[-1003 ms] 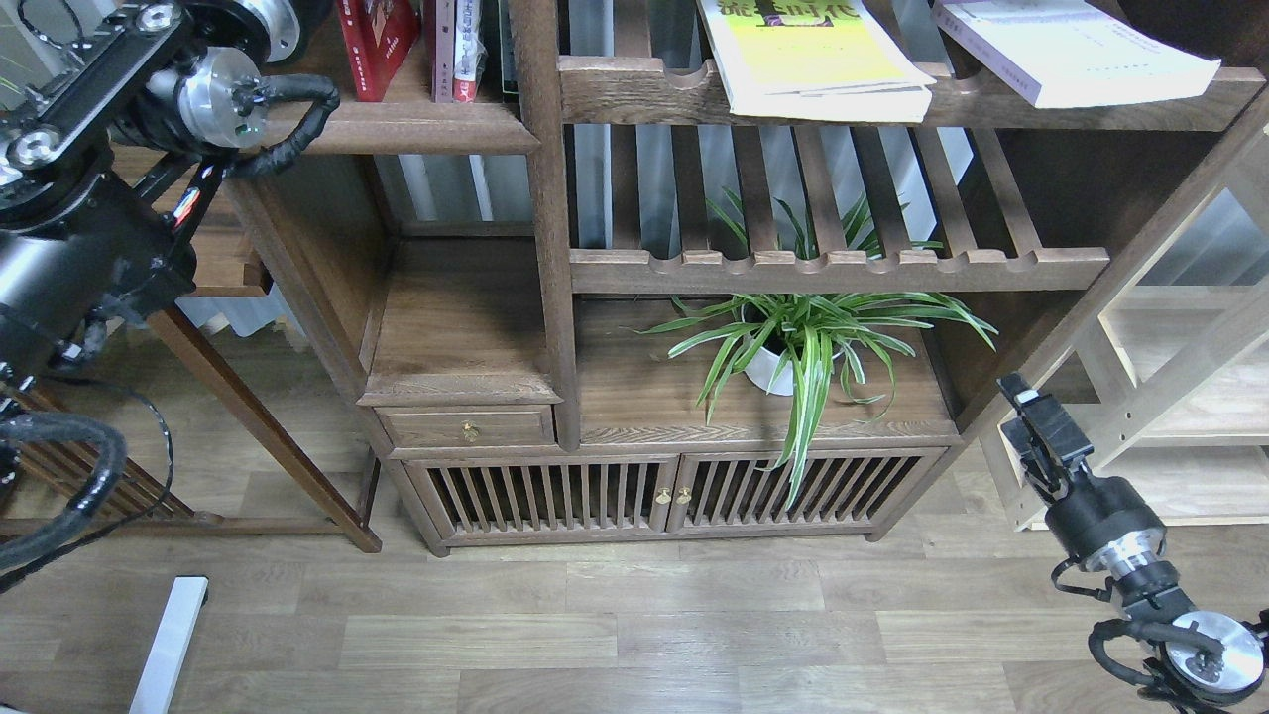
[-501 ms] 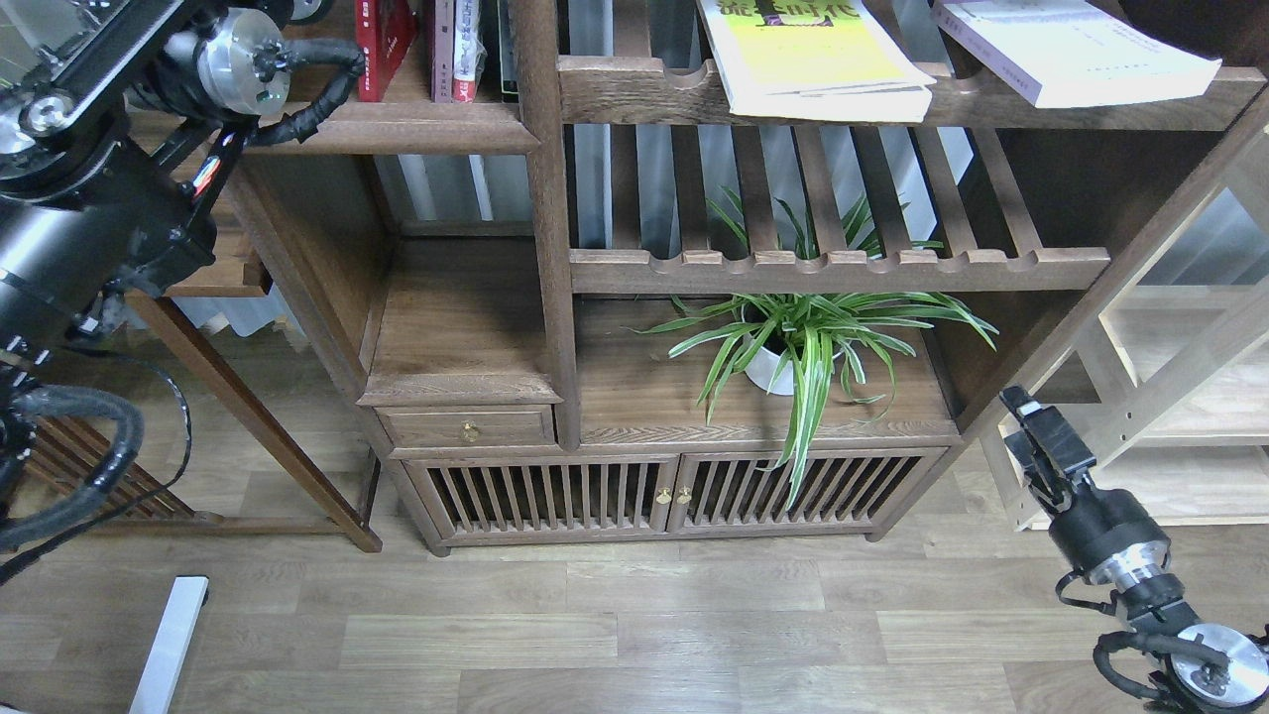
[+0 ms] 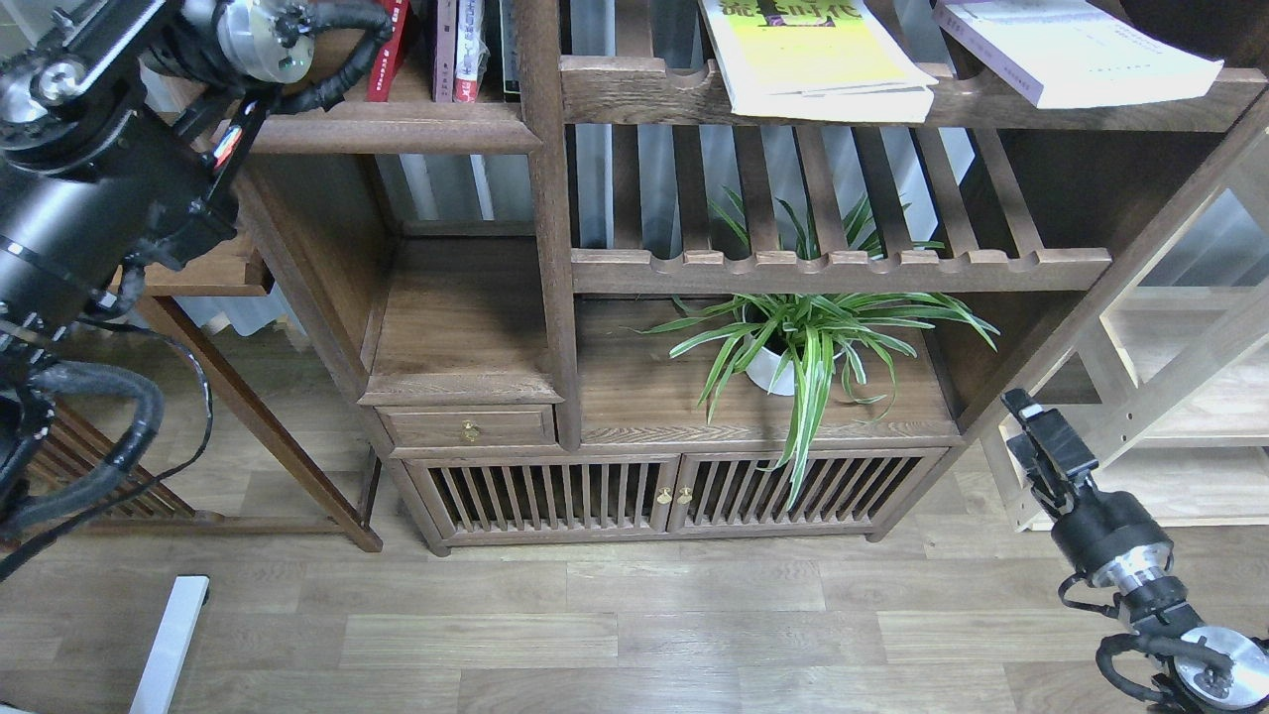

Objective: Organize books on shelf

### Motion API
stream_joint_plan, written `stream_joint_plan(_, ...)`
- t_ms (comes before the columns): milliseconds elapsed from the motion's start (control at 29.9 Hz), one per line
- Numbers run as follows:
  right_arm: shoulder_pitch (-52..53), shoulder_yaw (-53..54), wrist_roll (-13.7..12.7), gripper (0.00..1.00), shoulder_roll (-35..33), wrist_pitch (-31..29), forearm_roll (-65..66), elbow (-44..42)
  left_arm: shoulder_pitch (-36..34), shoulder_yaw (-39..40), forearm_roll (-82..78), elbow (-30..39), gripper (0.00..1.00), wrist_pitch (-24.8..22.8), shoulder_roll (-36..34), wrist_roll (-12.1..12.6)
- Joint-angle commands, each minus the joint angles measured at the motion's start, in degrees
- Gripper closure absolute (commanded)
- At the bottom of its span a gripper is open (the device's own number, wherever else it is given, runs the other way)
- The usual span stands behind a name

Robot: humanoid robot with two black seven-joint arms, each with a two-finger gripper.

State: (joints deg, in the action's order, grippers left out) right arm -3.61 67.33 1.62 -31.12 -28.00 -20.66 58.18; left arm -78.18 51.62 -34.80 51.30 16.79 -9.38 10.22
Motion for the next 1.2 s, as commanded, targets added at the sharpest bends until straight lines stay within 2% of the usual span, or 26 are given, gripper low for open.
stream_joint_plan(0,0.0,-0.2,0.0,0.02,-0.1,0.0,0.1,0.0,-0.7,0.1,0.0,0.1,0.44,0.0,-0.4,0.1)
stream_joint_plan(301,-1.1,-0.2,0.0,0.01,-0.1,0.0,0.2,0.0,-0.8,0.4,0.0,0.3,0.42,0.9,-2.2,-0.7)
stream_joint_plan(434,-1.3,-0.2,0.0,0.01,0.0,0.0,0.2,0.0,-0.8,0.3,0.0,0.6,0.35,0.8,-3.9,-1.1)
stream_joint_plan(535,-1.3,-0.4,0.0,0.01,0.0,0.0,0.3,-0.2,-0.8,0.4,0.0,0.7,0.29,0.6,-4.0,-2.8)
stream_joint_plan(702,-1.2,-0.6,-0.1,0.01,0.1,0.0,0.6,-1.1,-0.7,0.3,0.0,1.2,0.16,0.5,-4.2,-7.3)
stream_joint_plan(869,-1.2,-0.6,-0.1,0.01,0.1,0.0,0.7,-2.4,-0.3,0.3,0.1,3.5,0.03,0.3,-4.6,-9.7)
stream_joint_plan(1170,-0.7,-0.6,-0.2,0.01,0.0,0.0,0.9,-2.8,2.0,0.2,0.1,11.6,0.01,-1.3,-9.8,-10.6)
